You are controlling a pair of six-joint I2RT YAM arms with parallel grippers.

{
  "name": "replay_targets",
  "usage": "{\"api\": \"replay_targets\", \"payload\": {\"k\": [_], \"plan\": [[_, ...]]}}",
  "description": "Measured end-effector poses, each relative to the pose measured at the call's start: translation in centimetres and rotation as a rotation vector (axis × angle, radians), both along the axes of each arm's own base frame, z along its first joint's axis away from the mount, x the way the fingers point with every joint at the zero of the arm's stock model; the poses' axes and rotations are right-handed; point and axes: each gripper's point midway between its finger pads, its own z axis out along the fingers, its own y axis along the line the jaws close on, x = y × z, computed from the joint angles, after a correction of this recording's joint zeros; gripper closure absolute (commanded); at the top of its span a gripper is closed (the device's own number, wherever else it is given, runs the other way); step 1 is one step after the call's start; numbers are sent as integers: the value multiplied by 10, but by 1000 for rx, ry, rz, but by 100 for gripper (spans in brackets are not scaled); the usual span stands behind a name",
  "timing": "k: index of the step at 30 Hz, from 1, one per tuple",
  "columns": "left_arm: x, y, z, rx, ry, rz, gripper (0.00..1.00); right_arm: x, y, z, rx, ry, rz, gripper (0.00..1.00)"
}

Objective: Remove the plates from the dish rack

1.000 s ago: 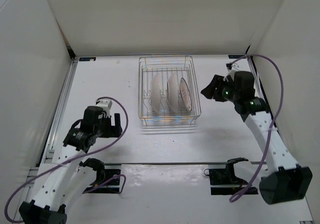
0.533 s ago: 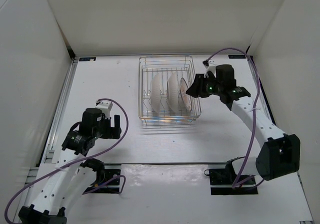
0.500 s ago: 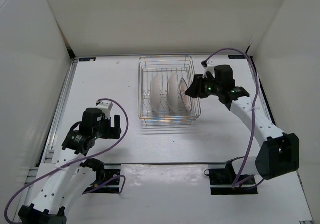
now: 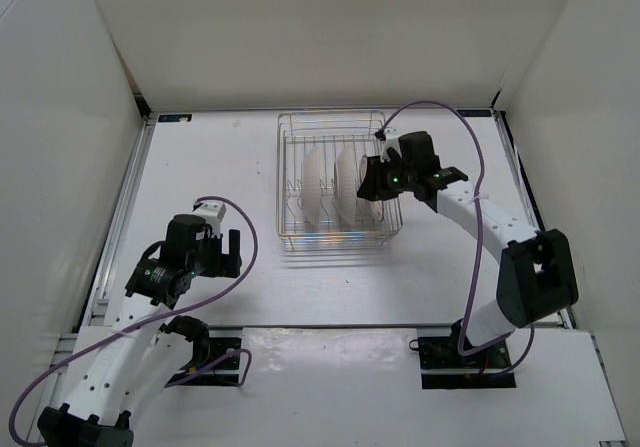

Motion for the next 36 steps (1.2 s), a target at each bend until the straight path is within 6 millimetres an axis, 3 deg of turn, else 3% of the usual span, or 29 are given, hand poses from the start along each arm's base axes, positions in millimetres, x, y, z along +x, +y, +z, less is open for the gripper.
{"api": "replay_targets", "payload": {"k": [6,11,15,19,28,32,36], "plan": [[0,1,0,5,1,3,0,6,3,8,-32,-46,-22,82],[-1,1,-1,6,4,3,0,21,-1,33,-39,-118,-67,92],[-1,1,-1,6,3,3,0,24,-7,41,-64,-110,-108,100],[-1,1,-1,7,3,1,0,22,-10,46,-80,-92,-125,100],[-1,1,-1,8,3,1,0,25,-10,77,-81,-122,-137,100],[-1,2,-1,9,6,1,0,23,-11,108,-67,-172,-135,100],[-2,2,-1,9,8,1,0,10,-32,149,-72,-278,-185,100]]}}
